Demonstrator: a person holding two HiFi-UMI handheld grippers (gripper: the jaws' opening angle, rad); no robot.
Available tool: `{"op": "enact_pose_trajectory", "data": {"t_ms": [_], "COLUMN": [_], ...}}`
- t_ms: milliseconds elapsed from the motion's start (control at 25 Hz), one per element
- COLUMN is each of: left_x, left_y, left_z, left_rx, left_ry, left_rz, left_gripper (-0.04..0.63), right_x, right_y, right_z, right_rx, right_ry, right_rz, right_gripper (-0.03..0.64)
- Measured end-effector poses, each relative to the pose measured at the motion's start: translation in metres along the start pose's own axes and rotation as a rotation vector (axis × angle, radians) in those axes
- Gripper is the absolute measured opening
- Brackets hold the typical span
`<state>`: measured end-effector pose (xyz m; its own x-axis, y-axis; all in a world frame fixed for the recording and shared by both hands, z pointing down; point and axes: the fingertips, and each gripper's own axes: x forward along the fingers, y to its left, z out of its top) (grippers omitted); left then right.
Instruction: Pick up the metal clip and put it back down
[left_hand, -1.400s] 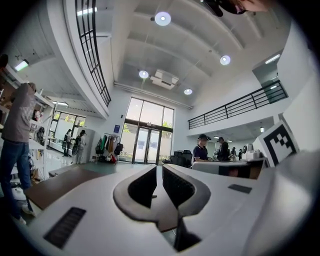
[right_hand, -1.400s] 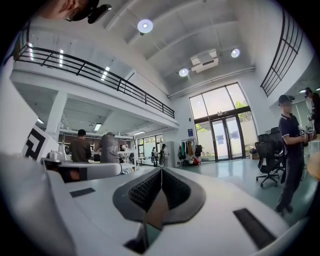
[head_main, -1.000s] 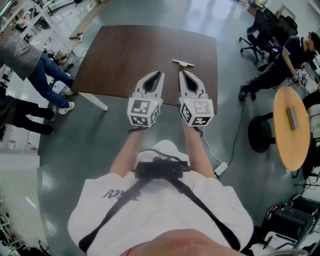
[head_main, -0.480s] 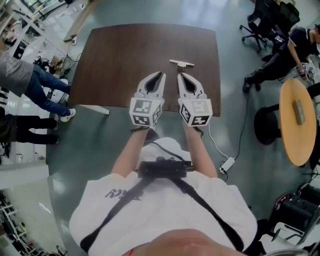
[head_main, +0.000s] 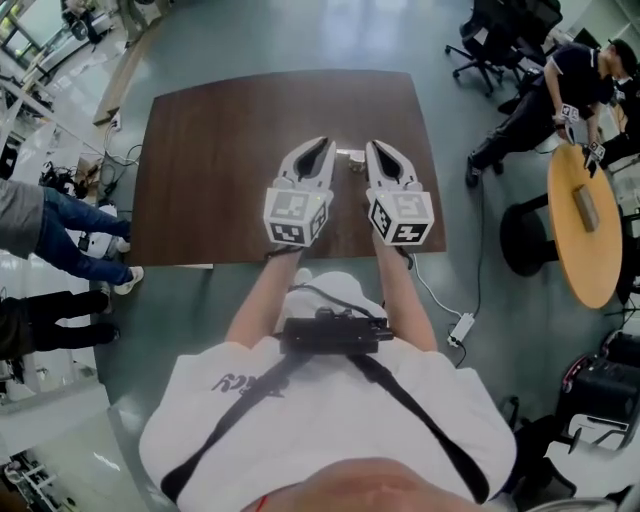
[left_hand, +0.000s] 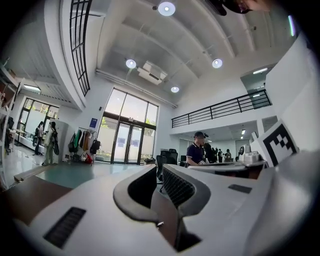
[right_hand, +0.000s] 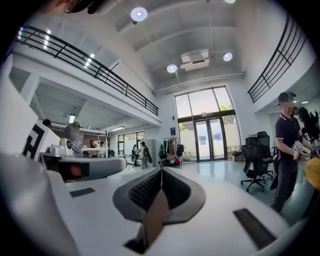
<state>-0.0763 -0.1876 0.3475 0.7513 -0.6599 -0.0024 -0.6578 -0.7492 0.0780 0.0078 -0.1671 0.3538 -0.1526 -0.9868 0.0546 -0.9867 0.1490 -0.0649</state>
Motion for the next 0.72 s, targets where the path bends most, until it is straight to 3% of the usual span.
{"op": "enact_pose_trajectory", "data": {"t_ms": [160,480,720], "left_x": [0.006,0.036,0.066], "left_y": [0.021,0.022,0.031], "left_z": [-0.018,-0.099,-0.143], "left_rx": [-0.029,-0.121,-0.169], "left_ry": [0.036,0.163,0.208], "left_rz": [-0.043,-0.129,-0.126], "left_gripper": [0.046,0.046,0.046], "right_x": [0.014,0.022,0.042], "right_y": [0.002,-0.018,-0.044], "right_z": [-0.015,-0.104,-0.149], "right_rx": [-0.005,0.058,0.085], "right_ry": [0.025,0.213,0.296], "right_rz": [-0.060,-0.140,-0.147], "right_gripper": [0.008,0.008,0.008]}}
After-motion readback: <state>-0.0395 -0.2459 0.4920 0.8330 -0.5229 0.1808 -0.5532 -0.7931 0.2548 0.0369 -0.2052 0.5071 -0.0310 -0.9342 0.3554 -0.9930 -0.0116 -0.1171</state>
